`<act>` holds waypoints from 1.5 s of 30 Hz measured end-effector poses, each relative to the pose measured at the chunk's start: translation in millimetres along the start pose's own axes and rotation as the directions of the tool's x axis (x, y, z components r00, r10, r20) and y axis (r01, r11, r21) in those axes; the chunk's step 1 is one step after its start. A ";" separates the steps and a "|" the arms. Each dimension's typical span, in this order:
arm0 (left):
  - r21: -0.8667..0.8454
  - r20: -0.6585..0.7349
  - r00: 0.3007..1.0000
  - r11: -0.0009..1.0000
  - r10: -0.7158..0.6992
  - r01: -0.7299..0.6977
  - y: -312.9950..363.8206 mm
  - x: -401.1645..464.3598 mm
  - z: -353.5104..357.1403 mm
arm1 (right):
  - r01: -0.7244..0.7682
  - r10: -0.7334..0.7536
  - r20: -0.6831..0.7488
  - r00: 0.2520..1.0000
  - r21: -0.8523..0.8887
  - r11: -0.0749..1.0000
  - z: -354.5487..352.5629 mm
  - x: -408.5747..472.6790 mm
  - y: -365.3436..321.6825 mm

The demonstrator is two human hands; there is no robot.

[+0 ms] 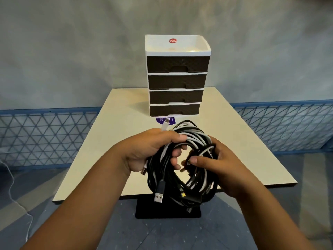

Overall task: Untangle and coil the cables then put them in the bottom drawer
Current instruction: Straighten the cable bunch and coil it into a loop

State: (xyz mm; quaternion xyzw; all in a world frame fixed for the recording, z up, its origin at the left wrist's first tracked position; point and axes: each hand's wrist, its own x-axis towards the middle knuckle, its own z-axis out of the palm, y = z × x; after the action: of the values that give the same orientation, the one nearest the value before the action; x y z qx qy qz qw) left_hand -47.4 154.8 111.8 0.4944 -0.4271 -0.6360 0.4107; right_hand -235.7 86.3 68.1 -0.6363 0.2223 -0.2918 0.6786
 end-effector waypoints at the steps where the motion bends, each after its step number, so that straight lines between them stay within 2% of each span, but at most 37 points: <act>1: -0.019 -0.009 1.000 1.000 -0.022 0.022 -0.3 1.0 -1.4 | -0.020 0.021 -0.025 0.999 0.056 0.998 1.4 0.1 4.2; 6: 0.011 -0.153 0.988 1.000 0.007 -0.005 0.9 -1.6 -12.5 | -0.033 0.075 -0.231 0.970 0.183 0.983 3.6 1.8 18.1; 11: -0.034 -0.224 0.963 0.987 0.148 -0.159 -6.2 -17.0 -19.6 | 0.057 0.018 -0.299 0.954 0.241 0.969 2.6 -1.1 21.2; 13: 0.017 -0.263 0.940 0.975 0.218 -0.222 -9.6 -25.4 -20.4 | 0.090 -0.006 -0.305 0.952 0.264 0.960 0.9 -3.3 21.3; 18: 0.230 -0.358 0.858 0.925 0.369 -0.302 -14.8 -35.7 -17.8 | 0.120 -0.048 -0.284 0.958 0.242 0.963 -0.3 -5.7 21.7; 21: 0.323 -0.417 0.784 0.881 0.460 -0.345 -16.2 -32.7 -8.9 | 0.115 -0.056 -0.272 0.961 0.203 0.972 3.2 -6.1 23.2; 27: 0.459 -0.506 0.655 0.818 0.561 -0.345 -28.5 -19.9 -4.5 | 0.096 -0.046 -0.252 0.967 0.190 0.977 13.2 -5.5 25.5; 33: 0.513 -0.492 0.642 0.792 0.587 -0.331 -30.3 -22.0 -3.4 | 0.109 -0.061 -0.276 0.959 0.162 0.981 15.0 -3.2 25.0; 37: 0.507 -0.452 0.681 0.794 0.577 -0.336 -29.4 -24.1 -1.6 | 0.125 -0.080 -0.294 0.952 0.140 0.982 15.5 -2.0 24.0; 41: 0.568 -0.494 0.624 0.768 0.605 -0.296 -30.0 -24.2 2.4 | 0.141 -0.103 -0.299 0.949 0.109 0.984 17.6 -2.2 22.4; 45: 0.624 -0.439 0.609 0.712 0.660 -0.322 -33.3 -22.1 1.6 | 0.146 -0.111 -0.294 0.949 0.102 0.984 18.8 -2.7 21.6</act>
State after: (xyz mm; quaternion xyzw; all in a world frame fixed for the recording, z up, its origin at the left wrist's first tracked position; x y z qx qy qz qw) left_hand -48.5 185.8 86.6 0.6216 -0.5294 -0.1570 0.5557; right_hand -222.6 102.4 48.2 -0.5575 0.2581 -0.4378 0.6565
